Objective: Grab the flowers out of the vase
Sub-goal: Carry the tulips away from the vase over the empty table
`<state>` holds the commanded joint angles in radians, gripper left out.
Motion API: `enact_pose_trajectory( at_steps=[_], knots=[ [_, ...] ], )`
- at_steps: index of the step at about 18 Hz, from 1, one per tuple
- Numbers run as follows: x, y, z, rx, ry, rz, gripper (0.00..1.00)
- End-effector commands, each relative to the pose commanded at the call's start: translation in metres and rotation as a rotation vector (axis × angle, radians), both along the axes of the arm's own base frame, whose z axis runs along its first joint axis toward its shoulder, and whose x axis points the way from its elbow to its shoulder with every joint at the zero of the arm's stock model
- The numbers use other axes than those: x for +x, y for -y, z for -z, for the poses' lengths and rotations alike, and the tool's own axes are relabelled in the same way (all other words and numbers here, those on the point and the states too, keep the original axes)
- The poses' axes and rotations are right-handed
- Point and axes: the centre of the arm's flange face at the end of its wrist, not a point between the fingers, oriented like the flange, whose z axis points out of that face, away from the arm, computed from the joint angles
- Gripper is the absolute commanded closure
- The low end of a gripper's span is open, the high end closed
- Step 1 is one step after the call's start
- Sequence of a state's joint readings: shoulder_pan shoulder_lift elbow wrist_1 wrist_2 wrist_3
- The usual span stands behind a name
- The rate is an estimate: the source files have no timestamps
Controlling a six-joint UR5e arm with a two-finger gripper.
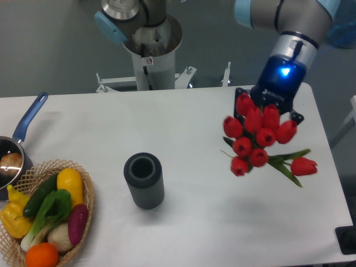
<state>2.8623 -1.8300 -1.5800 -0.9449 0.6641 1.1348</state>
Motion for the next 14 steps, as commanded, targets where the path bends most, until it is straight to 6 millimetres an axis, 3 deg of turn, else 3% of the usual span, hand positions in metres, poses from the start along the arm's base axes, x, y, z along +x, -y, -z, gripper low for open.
enact_pose_trajectory(
  at_steps=[4,14],
  knots=[
    [-0.0088,0.0128,0.0013,-0.012,-0.022,-0.012,0.53],
    [-0.0081,0.0091,0.0031,-0.012,-0.021,-0.005,0.53]
  ],
)
